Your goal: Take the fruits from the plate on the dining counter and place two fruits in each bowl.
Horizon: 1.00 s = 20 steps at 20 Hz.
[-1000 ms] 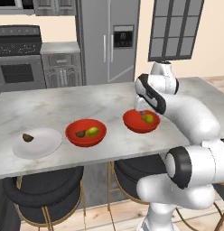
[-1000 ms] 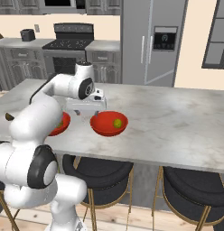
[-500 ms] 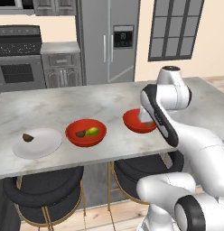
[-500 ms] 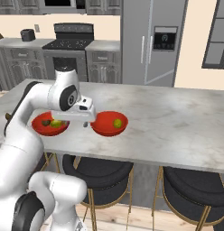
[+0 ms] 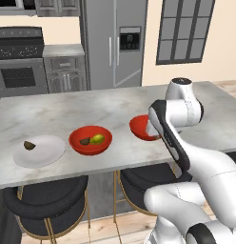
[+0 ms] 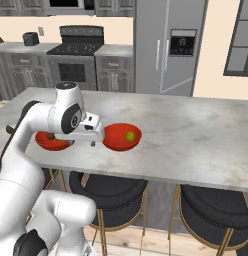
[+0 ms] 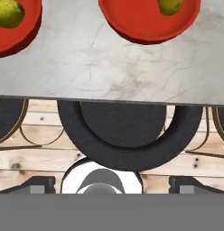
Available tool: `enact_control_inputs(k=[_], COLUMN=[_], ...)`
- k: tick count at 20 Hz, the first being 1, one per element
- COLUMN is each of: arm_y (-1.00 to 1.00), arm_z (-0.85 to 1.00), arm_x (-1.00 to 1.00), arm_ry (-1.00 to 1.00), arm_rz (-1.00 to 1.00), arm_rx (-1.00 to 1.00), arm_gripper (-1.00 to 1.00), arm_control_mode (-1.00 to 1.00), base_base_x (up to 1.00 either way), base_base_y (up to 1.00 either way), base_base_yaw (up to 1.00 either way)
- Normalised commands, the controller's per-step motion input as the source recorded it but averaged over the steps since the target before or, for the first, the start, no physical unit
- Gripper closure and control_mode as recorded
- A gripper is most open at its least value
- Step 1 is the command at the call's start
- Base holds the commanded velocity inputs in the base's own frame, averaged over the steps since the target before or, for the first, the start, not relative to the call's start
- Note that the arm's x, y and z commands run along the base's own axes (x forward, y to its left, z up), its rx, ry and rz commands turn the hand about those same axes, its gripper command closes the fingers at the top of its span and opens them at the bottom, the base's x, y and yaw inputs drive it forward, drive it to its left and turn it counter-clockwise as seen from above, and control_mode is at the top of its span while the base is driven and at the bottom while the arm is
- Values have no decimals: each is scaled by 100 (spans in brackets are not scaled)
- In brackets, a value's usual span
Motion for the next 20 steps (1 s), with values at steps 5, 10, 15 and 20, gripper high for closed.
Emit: enact_control_inputs(k=[5, 10, 15, 20], arm_y=[16, 0, 0, 0], arm_z=[0, 0, 0, 0], arm_x=[0, 0, 0, 0], arm_ry=[0, 0, 0, 0], arm_rz=[0, 0, 0, 0], arm_rx=[0, 0, 0, 0], arm_gripper=[-100, -100, -100, -100], arm_control_mode=[100, 100, 100, 100], base_base_x=[0, 5, 25, 40], base_base_y=[54, 92, 77, 70], base_base_yaw=[0, 0, 0, 0])
